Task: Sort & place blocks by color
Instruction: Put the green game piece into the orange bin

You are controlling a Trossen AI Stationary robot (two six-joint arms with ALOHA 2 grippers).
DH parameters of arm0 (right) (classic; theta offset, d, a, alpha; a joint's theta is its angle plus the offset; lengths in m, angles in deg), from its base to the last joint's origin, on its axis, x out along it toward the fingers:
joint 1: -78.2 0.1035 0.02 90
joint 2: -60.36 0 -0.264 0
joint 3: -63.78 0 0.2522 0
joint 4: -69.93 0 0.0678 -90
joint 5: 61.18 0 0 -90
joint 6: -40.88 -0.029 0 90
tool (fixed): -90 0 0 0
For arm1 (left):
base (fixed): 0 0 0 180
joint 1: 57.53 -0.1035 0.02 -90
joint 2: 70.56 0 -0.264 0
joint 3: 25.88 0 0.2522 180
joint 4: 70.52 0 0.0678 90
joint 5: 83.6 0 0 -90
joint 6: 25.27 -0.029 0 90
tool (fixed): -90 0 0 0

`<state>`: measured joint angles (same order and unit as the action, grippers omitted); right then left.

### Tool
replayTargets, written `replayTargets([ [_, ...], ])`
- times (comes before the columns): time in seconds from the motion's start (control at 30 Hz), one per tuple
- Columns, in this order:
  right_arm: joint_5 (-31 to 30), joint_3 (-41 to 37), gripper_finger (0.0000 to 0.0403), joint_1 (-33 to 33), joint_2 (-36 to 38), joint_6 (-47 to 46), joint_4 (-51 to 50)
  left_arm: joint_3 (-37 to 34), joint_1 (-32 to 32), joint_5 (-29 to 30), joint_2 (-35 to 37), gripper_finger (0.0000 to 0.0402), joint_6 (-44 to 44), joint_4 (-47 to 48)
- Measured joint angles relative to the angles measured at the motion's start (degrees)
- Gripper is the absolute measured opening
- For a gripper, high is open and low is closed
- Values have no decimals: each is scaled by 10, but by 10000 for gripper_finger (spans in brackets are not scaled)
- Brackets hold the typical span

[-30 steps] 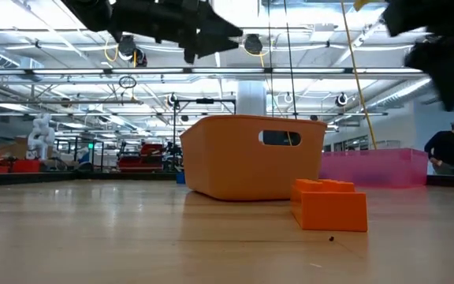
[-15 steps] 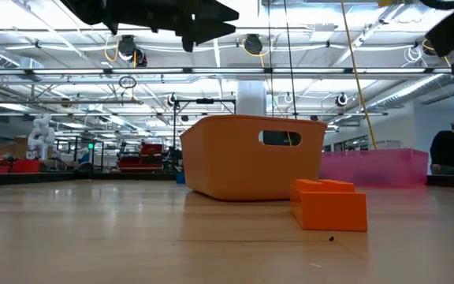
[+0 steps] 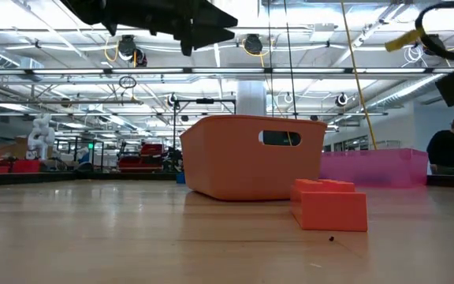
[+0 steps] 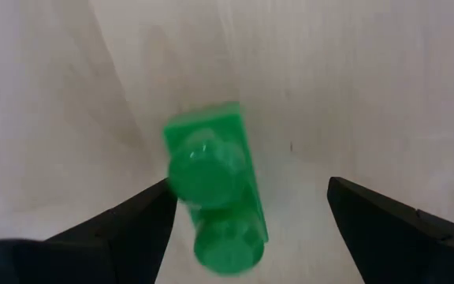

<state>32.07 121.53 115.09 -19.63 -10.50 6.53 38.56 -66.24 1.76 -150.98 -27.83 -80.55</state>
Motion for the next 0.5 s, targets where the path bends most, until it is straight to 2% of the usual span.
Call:
replayTargets([
  [0.27, 0, -44, 307, 0, 1, -16, 44, 0, 0, 0, 0, 200, 13, 16],
  [0.4, -1, -44, 269, 0, 1, -7, 50, 0, 1, 0, 0, 200, 16, 17],
  [0.5, -1, -44, 225, 0, 1, 0, 52, 0, 1, 0, 0, 200, 16, 17],
])
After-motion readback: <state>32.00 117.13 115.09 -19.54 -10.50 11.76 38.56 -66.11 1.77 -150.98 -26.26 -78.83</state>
